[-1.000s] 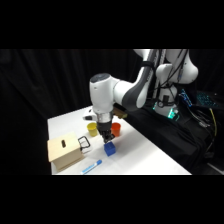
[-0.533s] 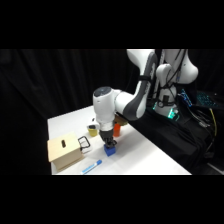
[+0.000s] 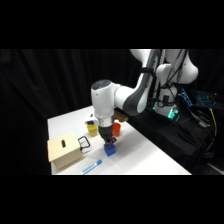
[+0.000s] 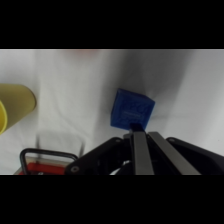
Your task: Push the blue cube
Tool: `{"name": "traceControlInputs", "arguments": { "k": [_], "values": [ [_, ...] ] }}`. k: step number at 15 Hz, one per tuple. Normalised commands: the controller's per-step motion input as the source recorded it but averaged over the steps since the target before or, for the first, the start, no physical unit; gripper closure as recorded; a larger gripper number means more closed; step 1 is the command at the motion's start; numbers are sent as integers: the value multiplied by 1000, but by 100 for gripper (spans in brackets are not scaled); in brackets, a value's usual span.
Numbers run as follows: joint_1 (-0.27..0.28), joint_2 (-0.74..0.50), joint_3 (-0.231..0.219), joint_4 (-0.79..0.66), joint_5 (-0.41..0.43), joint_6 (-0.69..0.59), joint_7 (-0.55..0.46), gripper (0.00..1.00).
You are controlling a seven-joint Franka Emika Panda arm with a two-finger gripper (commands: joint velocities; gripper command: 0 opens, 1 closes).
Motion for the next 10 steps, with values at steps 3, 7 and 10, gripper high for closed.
{"name": "traceControlInputs", "arguments": {
  "k": [3, 7, 10],
  "values": [
    [-56, -349, 64, 104, 120, -515, -144, 68],
    [-33, -213, 35, 214, 75, -453, -120, 34],
    [-16, -124, 18, 256, 41, -382, -67, 9]
  ]
}}
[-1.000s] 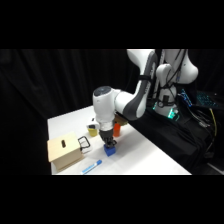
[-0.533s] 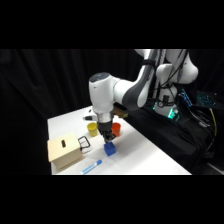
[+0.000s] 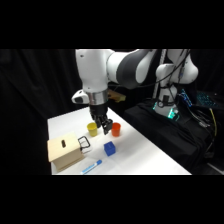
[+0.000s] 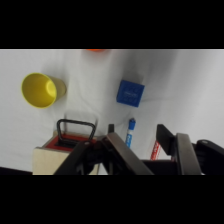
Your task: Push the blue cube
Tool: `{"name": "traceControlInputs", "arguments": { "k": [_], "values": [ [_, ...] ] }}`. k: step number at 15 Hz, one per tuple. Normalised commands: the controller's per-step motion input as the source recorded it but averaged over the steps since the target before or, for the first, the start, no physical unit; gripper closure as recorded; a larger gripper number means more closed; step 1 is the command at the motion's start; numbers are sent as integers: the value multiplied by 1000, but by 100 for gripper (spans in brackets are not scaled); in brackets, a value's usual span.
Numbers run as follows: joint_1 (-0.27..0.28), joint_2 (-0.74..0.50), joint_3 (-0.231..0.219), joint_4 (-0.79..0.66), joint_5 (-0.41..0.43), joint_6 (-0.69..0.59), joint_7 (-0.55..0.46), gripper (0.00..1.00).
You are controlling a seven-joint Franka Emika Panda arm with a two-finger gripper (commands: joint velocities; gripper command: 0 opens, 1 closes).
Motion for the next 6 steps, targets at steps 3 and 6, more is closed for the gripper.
{"name": "traceControlInputs", "arguments": {
  "k": [3, 6],
  "values": [
    [-24, -76, 10, 239, 51, -310, -55, 0],
    [-19, -30, 4, 228, 50, -285, -12, 0]
  ]
}}
